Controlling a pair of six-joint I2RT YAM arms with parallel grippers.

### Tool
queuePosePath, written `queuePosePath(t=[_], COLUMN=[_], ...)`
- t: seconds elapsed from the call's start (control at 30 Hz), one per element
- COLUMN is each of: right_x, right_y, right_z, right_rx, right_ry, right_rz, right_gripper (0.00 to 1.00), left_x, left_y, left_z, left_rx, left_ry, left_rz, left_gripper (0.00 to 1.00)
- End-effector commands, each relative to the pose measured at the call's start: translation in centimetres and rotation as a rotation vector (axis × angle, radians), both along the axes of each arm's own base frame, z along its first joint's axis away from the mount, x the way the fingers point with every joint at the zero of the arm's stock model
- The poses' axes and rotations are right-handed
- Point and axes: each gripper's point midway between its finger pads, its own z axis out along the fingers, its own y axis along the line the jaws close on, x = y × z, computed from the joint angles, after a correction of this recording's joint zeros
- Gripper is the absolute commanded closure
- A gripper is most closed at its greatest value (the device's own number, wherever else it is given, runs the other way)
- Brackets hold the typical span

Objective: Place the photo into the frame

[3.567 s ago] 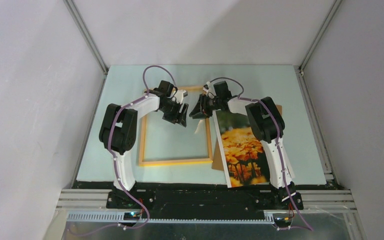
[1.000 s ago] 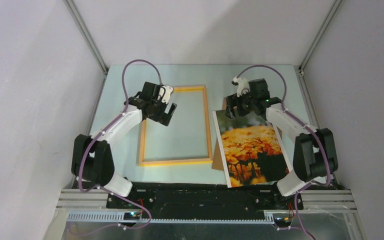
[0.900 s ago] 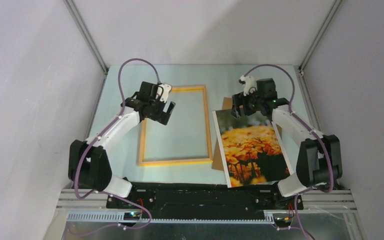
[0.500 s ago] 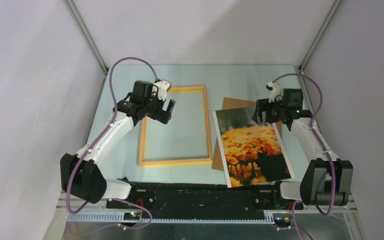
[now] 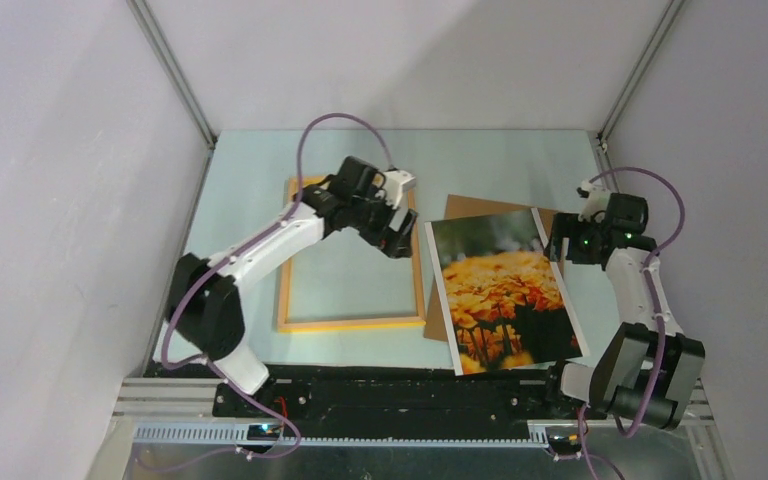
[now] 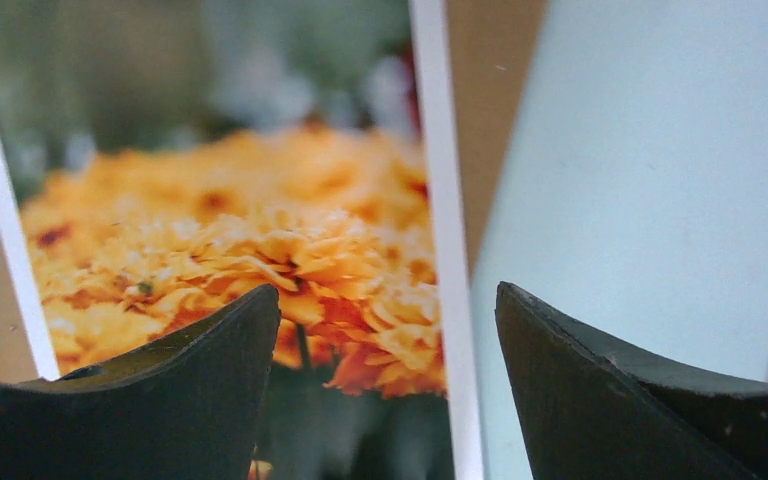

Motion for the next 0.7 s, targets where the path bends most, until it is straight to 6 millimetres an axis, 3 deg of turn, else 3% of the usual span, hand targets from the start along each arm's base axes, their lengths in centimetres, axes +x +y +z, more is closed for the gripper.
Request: queuePosePath(t=[0.0,0.1,0.3,0.67], right_x=[-0.8,-1.4,-1.8,-2.5], right_y=[-2.3,-3.3,-3.9,-4.7], right_z=[-1.0,-2.0,-3.2,-6.1], right_rx=[0.004,0.022,0.056,0.066], right_ry=[0.042,0.081,0.118,0.217], right_rz=[-0.037,-0.069,-0.090,-0.100], right_gripper=[0.17,0.18,0.20,0.22], left_x=[-1.0,-2.0,-2.9,-3.5], left_y=[-5.9,-8.5,-12.0,-12.9], left_z=[1.7,-1.2,-4.8,-8.9], left_rx=[-0.092,-0.075,-0.061,-0.004], left_ry=[0.055,0.162,0.303,0.425], left_rz=[-0.063,-0.085,-0.084,-0.001], left_gripper=[0.00,0.00,0.01,0.01])
